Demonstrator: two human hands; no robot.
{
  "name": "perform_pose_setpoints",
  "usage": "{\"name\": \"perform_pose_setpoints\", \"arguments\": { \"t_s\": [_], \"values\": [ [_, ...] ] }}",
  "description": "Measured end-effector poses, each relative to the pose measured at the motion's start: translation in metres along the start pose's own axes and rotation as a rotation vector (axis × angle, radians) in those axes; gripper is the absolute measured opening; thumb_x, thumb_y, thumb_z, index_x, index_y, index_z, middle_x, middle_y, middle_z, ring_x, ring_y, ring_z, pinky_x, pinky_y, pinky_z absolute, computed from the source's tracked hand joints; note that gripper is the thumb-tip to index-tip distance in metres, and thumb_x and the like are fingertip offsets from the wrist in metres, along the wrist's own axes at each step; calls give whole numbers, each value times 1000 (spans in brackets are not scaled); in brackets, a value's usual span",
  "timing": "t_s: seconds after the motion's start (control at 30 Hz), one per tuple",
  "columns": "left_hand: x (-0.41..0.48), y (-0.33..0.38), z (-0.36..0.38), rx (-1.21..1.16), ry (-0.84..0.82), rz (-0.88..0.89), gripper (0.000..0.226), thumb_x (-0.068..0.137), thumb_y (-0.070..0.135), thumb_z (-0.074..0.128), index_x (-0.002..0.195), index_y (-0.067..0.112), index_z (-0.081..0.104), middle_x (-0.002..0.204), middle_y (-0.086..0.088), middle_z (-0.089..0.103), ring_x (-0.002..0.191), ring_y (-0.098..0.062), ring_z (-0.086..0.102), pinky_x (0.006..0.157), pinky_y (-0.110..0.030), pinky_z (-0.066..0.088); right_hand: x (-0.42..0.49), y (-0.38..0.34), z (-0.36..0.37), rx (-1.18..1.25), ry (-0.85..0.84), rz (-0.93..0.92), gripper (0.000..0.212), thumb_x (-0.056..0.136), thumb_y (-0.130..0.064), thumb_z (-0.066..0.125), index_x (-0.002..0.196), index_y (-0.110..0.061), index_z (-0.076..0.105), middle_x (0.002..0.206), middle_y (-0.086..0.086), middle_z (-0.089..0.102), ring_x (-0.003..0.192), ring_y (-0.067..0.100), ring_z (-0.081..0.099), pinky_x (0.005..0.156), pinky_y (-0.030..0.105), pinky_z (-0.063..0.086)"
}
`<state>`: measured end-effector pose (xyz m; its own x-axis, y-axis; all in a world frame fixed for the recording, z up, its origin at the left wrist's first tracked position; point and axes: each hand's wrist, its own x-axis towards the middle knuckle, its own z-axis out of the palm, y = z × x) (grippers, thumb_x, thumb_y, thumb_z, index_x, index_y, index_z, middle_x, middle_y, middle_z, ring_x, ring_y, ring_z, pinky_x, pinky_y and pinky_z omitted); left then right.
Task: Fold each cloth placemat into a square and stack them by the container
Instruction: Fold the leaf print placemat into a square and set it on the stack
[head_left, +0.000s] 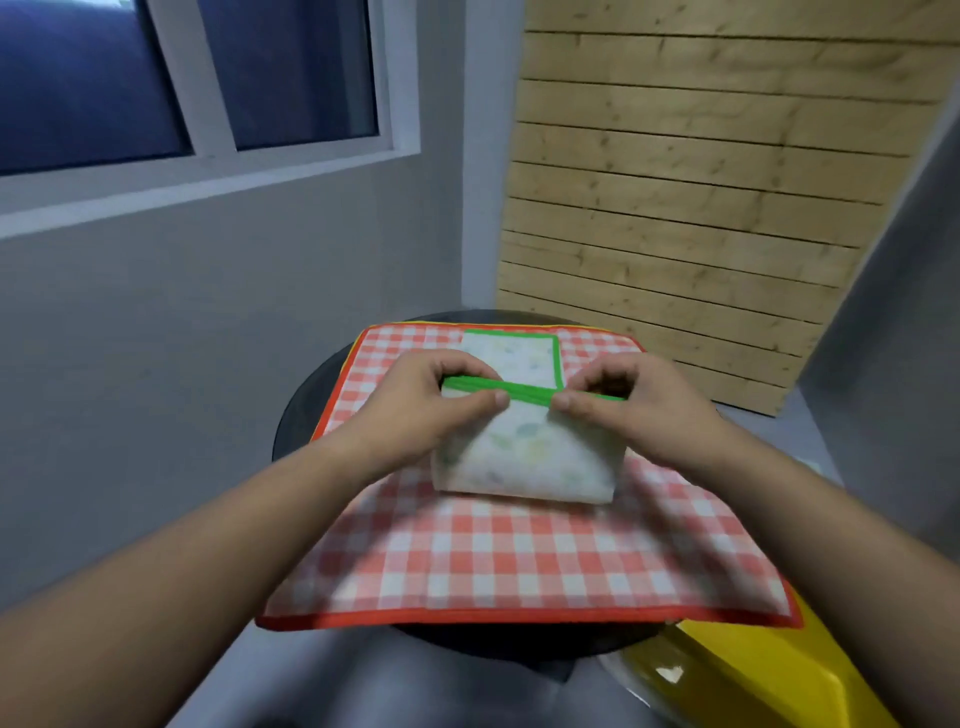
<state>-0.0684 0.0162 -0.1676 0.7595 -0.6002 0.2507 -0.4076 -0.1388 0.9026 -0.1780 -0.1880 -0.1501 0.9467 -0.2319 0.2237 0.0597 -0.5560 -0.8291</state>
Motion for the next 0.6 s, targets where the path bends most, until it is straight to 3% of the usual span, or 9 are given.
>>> {"name": "perform_pose_setpoints", "arguments": {
  "t_s": [0.13,0.2,0.3,0.37,0.43,0.5,0.6],
  "values": [
    [38,-7,5,5,132,-15,5,85,15,77,88,11,77,77,10,70,64,2,64,63,-14,49,37,25,-2,263,67,185,33,71,-47,82,89,-20,74,91,7,75,76,17,68,74,36,52],
    [54,-18,8,7,155,-92,9,87,18,76,91,10,75,73,5,67,53,0,60,53,-13,46,49,40,3,369,35,297,39,77,-44,79,104,-18,70,96,6,77,78,19,73,71,33,53],
    [76,-43,13,68,144,-208,11,87,25,76,93,16,73,65,3,62,45,-11,50,50,-21,43,57,58,15,405,60,407,24,88,-31,71,107,-18,63,78,-3,76,70,11,75,60,25,57],
    [88,-56,16,121,166,-242,13,88,27,75,96,17,72,73,4,63,54,-10,54,64,-29,50,62,72,25,434,50,482,37,87,-34,71,117,-16,57,92,1,77,80,19,76,75,39,61],
    [97,-65,18,143,197,-269,16,88,28,75,99,18,70,96,-4,69,84,-26,67,82,-37,52,63,79,32,441,38,522,58,79,-46,73,125,-21,48,109,3,73,89,24,75,85,49,59],
    [106,-72,20,155,224,-277,18,88,30,74,102,20,68,116,-2,65,105,-31,64,89,-35,50,65,83,33,402,52,528,75,73,-56,73,135,-25,44,124,0,66,95,21,73,86,47,59],
    [116,-80,26,154,230,-318,27,89,35,73,110,21,63,124,1,60,112,-27,60,90,-34,49,65,87,36,251,64,499,72,84,-51,68,144,-27,35,143,-3,50,105,20,68,91,43,56]
  ]
}}
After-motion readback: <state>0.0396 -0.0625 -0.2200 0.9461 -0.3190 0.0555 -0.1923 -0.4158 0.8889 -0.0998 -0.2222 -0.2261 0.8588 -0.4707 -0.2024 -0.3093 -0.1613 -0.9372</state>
